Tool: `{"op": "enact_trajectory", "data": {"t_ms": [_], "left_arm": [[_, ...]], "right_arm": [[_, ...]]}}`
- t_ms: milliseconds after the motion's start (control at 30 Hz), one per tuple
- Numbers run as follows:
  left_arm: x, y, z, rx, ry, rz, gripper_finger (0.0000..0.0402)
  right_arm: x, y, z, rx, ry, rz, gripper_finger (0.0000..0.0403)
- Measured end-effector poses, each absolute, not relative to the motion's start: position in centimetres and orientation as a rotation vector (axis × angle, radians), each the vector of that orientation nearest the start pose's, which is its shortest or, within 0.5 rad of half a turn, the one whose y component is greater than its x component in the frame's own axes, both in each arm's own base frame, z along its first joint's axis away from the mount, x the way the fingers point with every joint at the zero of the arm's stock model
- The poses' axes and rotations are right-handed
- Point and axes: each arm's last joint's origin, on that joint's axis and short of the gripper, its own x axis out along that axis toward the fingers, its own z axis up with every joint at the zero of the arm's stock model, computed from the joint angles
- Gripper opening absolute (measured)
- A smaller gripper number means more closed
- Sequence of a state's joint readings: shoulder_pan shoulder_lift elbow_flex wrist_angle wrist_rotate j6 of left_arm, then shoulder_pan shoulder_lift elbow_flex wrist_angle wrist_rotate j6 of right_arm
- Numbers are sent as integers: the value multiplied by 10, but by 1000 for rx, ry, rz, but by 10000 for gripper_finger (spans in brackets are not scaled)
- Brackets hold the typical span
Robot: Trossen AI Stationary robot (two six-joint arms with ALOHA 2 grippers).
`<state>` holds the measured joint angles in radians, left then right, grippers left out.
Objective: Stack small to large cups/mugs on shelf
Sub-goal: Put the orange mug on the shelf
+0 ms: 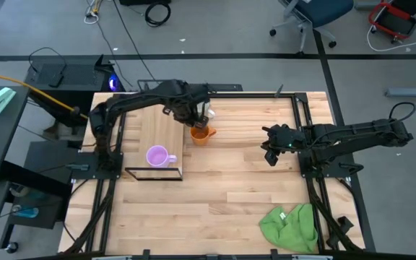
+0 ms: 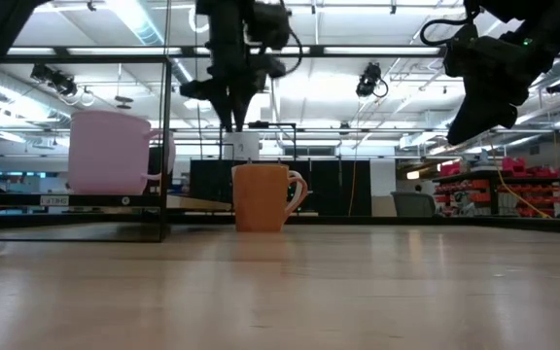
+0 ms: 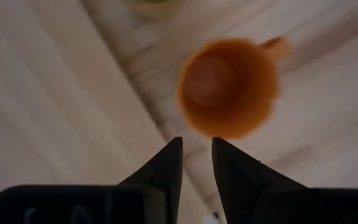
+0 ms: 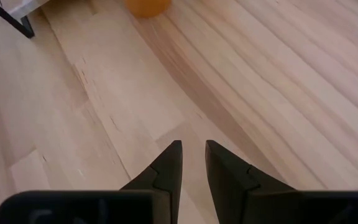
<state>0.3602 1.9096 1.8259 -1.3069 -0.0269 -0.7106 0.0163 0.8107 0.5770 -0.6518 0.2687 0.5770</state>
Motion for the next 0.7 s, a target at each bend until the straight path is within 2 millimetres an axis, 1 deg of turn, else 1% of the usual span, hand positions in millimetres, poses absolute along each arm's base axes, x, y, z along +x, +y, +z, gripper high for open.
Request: {"op": "enact_trajectory", "data": {"t_ms": [100,200,300,467,700], "left_arm": [[354,135,282,-806,1298,820,94],[356,136,272,-785,1355,798,94],[361,139,265,-783,1353,793,94],[362,142,264,-768,1343,783,94],[365,142,263,-772,1333,734,94]], "right_arm": [[151,-5,222,410,782,-480,77],[151,-5,222,409,786,-480,77],[151,-5,222,413,788,-478,77],[150,-5,222,419,791,-477,77],[150,-5,222,417,794,-478,77]]}}
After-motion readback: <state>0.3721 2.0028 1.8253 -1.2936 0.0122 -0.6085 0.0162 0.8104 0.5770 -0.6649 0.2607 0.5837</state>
